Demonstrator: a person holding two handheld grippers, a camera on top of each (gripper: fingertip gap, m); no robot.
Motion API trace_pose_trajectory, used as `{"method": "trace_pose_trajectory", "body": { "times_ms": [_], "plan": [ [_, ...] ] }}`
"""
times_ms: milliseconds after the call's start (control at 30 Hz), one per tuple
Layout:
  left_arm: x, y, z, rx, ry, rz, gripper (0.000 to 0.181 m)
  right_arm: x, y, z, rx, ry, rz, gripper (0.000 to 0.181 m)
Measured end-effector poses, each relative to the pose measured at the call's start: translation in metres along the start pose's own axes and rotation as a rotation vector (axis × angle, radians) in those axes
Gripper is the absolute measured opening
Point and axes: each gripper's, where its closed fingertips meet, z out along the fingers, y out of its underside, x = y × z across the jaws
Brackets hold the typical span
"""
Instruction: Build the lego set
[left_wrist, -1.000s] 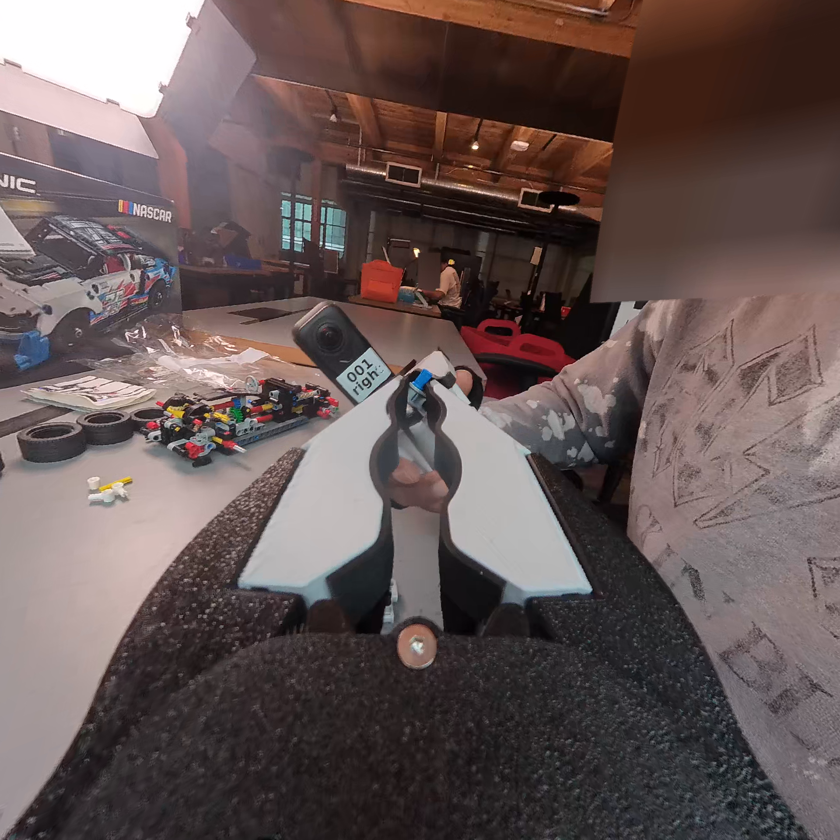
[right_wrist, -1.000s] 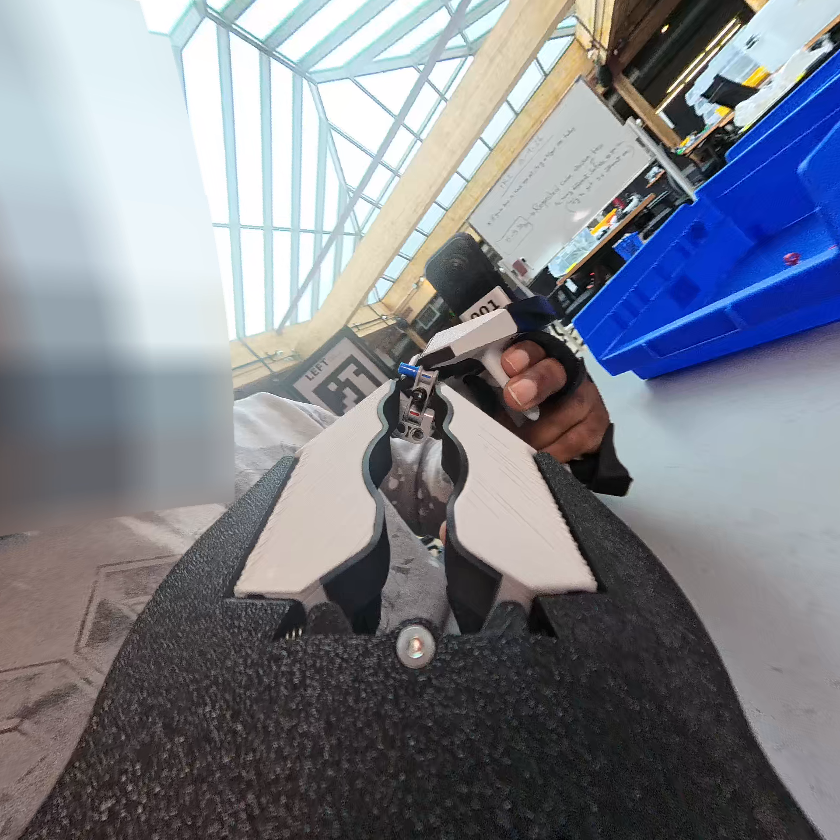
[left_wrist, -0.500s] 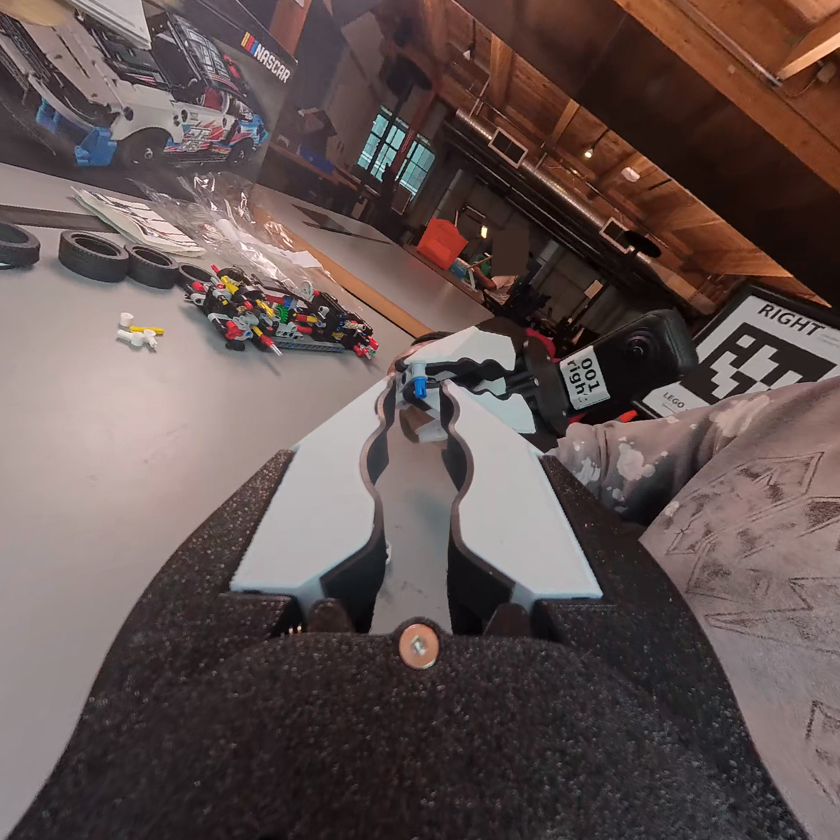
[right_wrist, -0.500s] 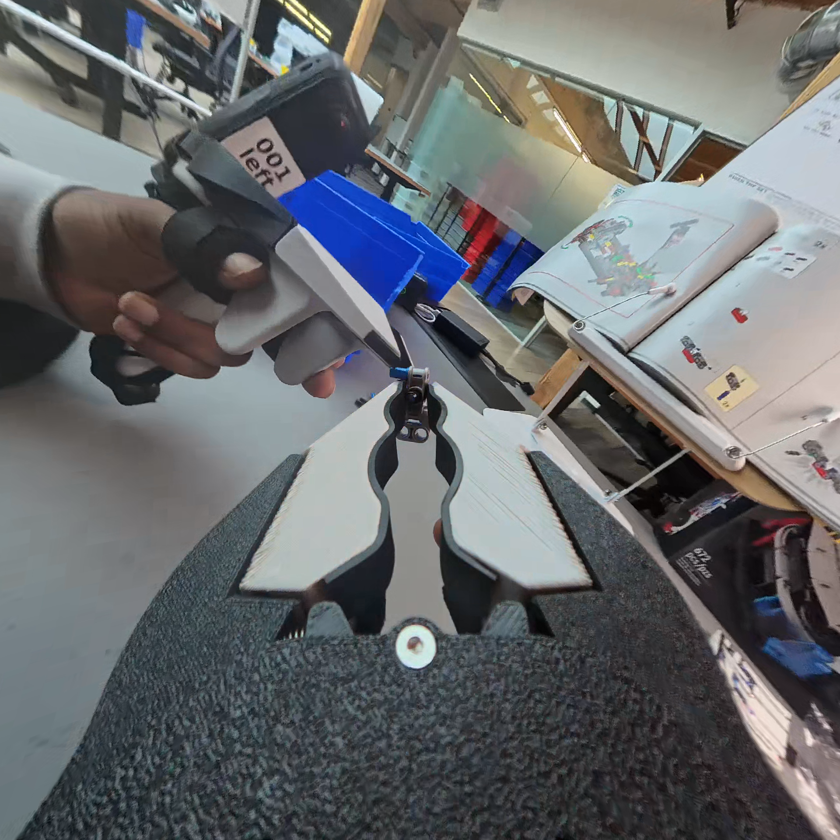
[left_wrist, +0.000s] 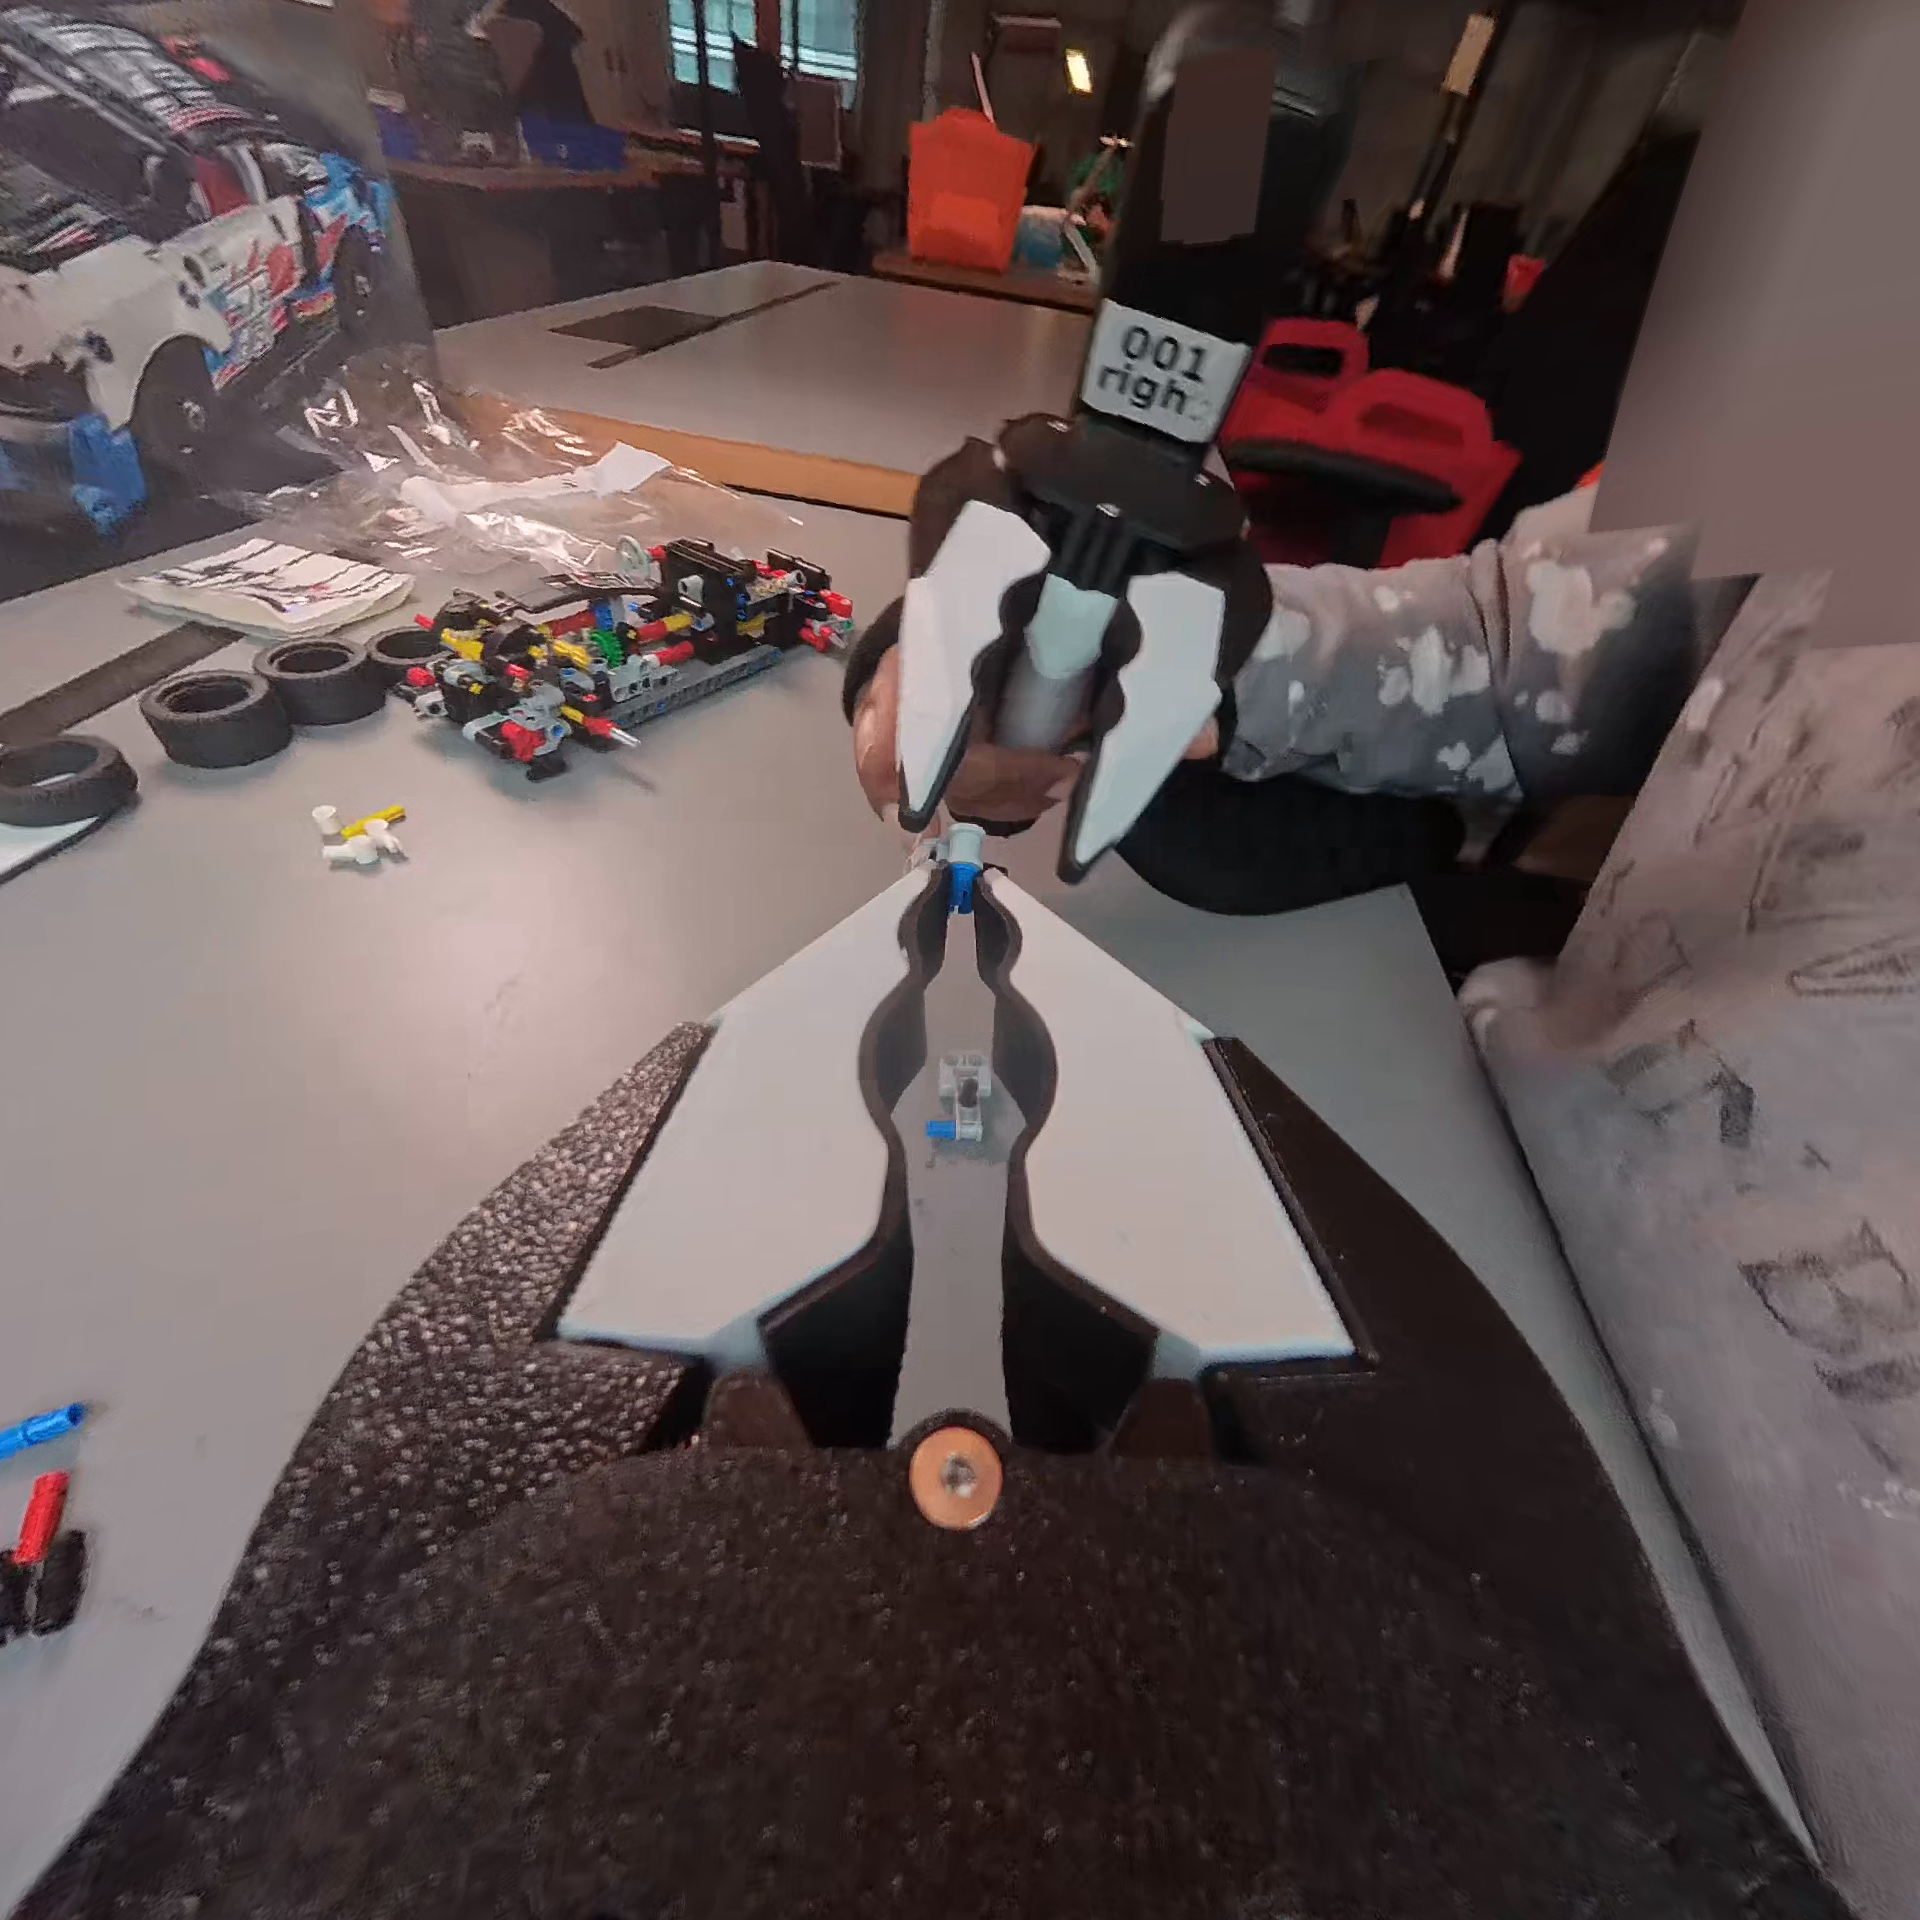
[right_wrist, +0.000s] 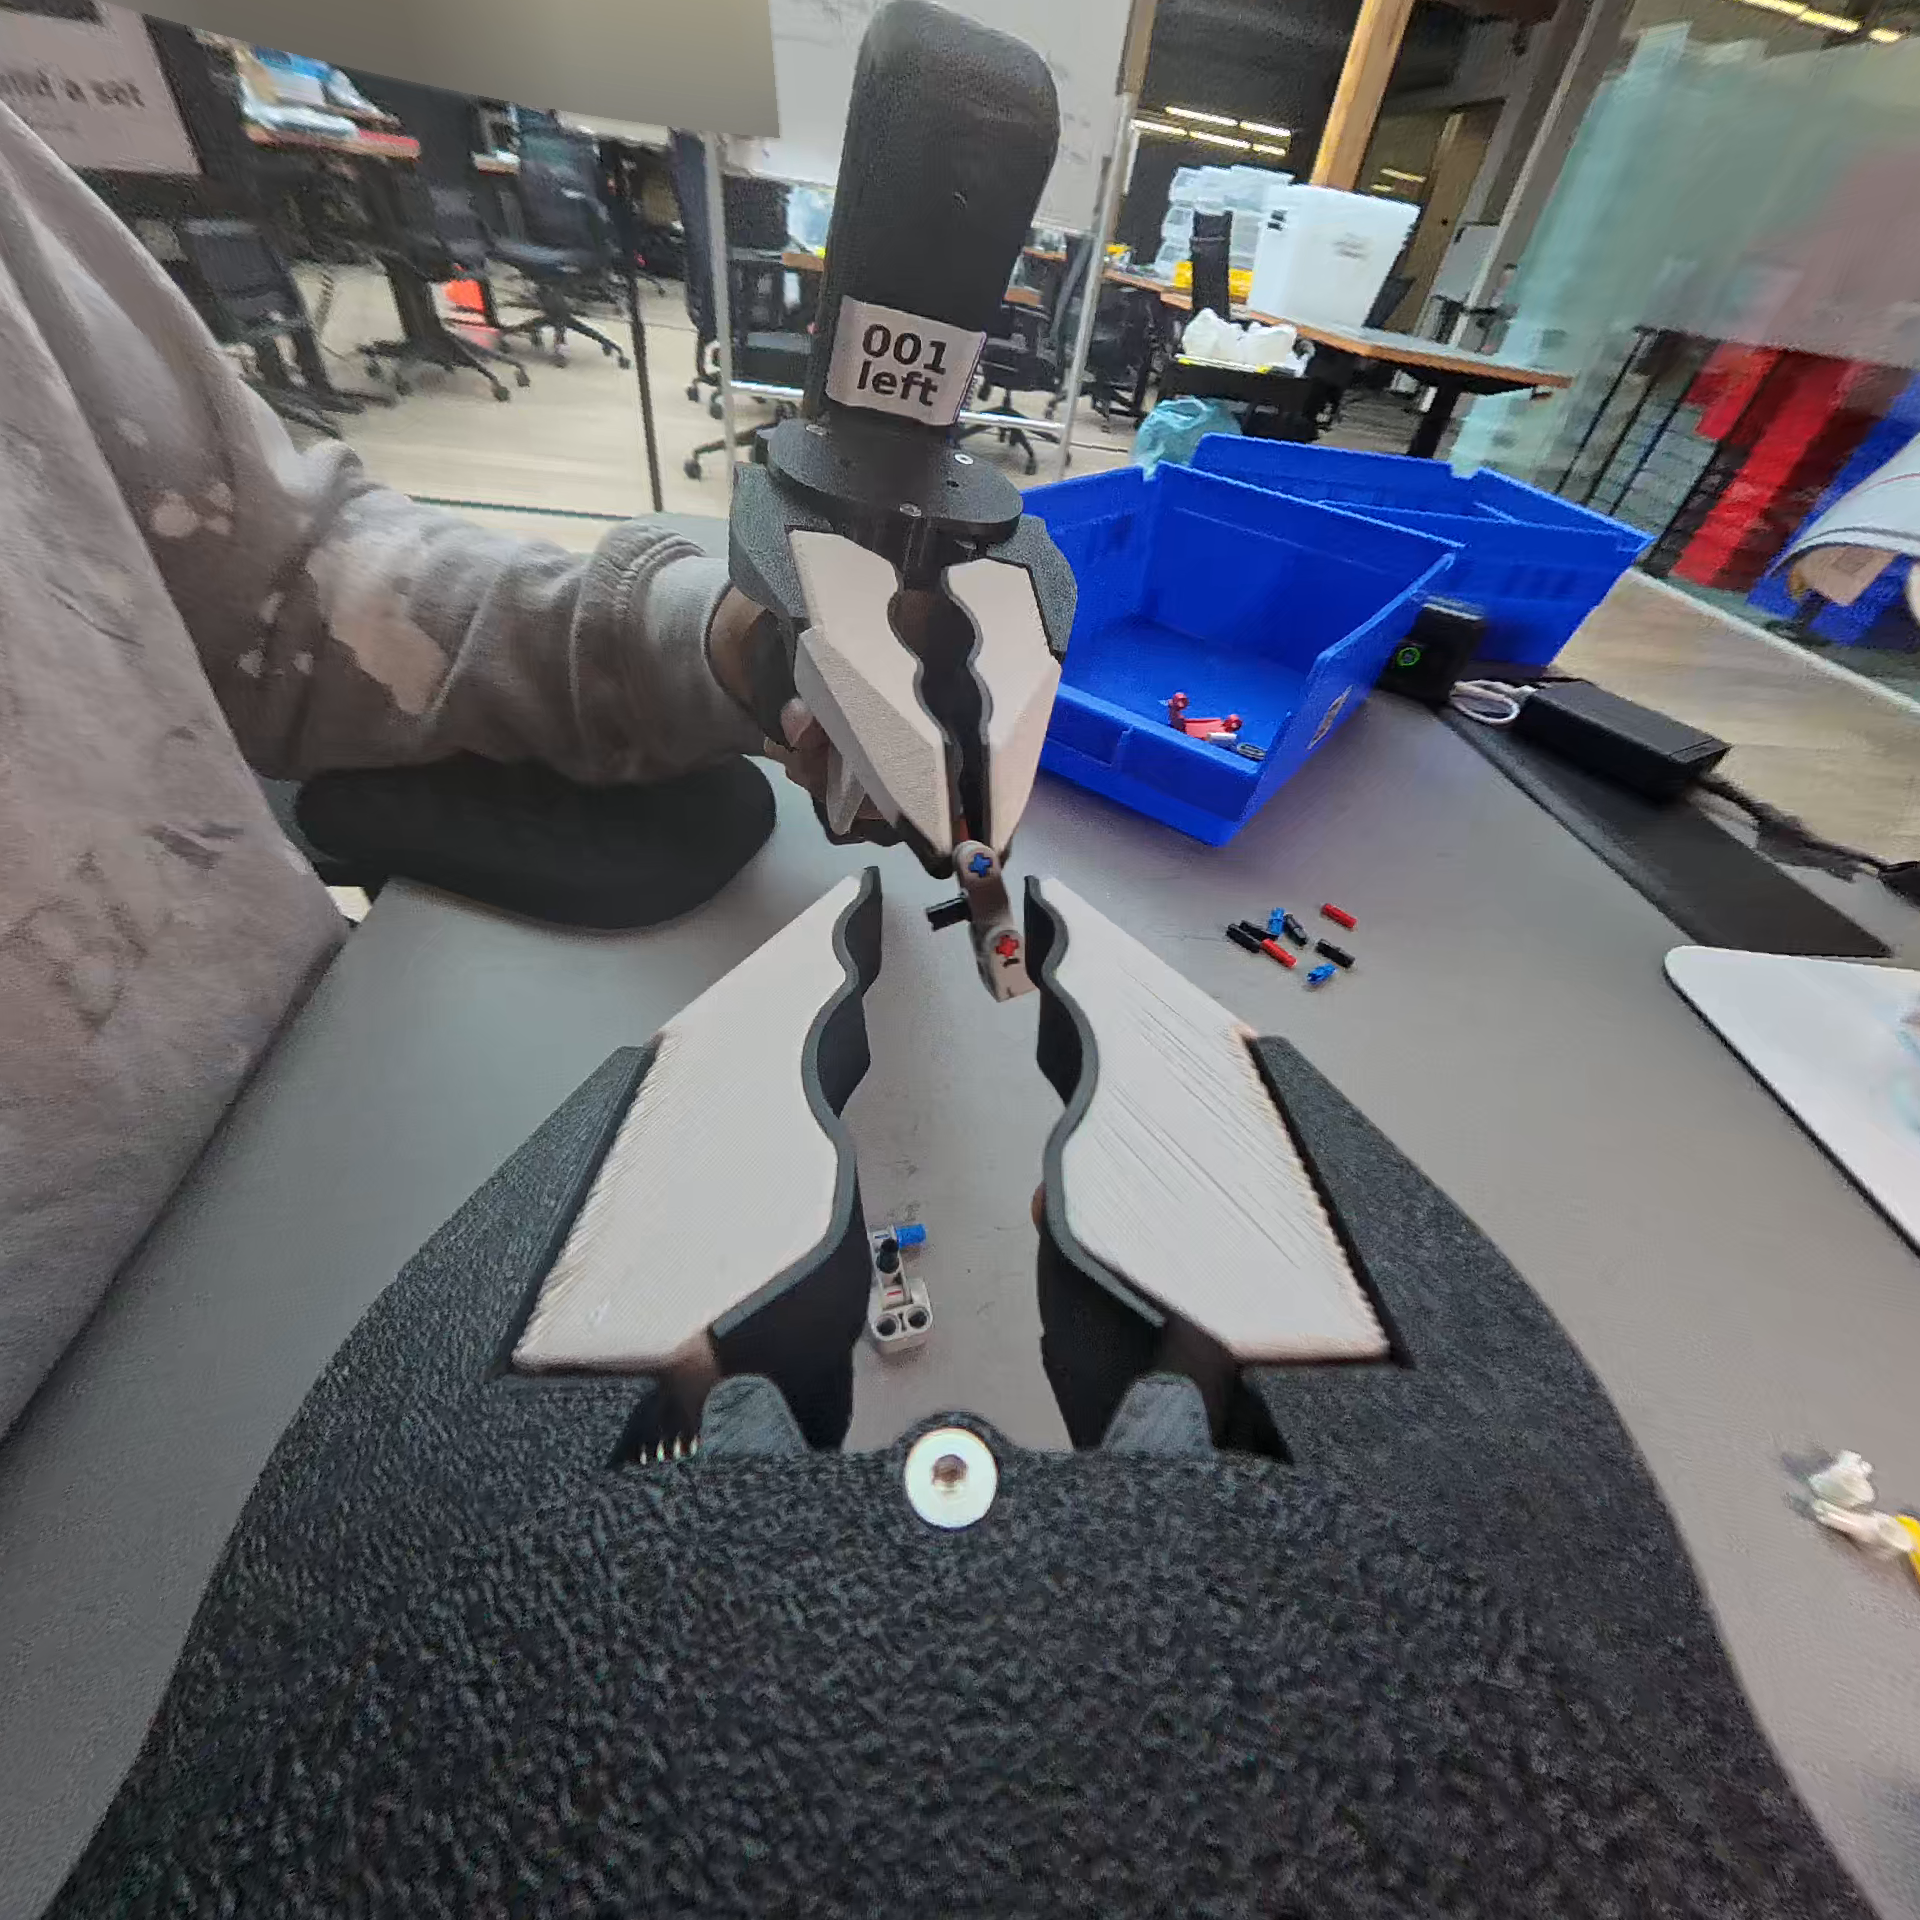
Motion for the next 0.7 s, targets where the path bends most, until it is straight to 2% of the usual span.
{"method": "trace_pose_trajectory", "body": {
  "times_ms": [167, 300, 700],
  "plan": [
    [0.013, 0.012, 0.006, -0.071, 0.039, 0.078, 0.003, -0.011, 0.015, 0.0, -0.07, -0.055, -0.05, 0.01],
    [0.02, 0.02, 0.008, -0.112, 0.068, 0.103, 0.002, -0.019, 0.021, 0.002, -0.108, -0.08, -0.112, 0.007],
    [0.019, 0.005, 0.007, -0.077, 0.046, 0.123, 0.002, -0.016, 0.003, -0.007, -0.062, -0.079, -0.125, 0.003]
  ]
}}
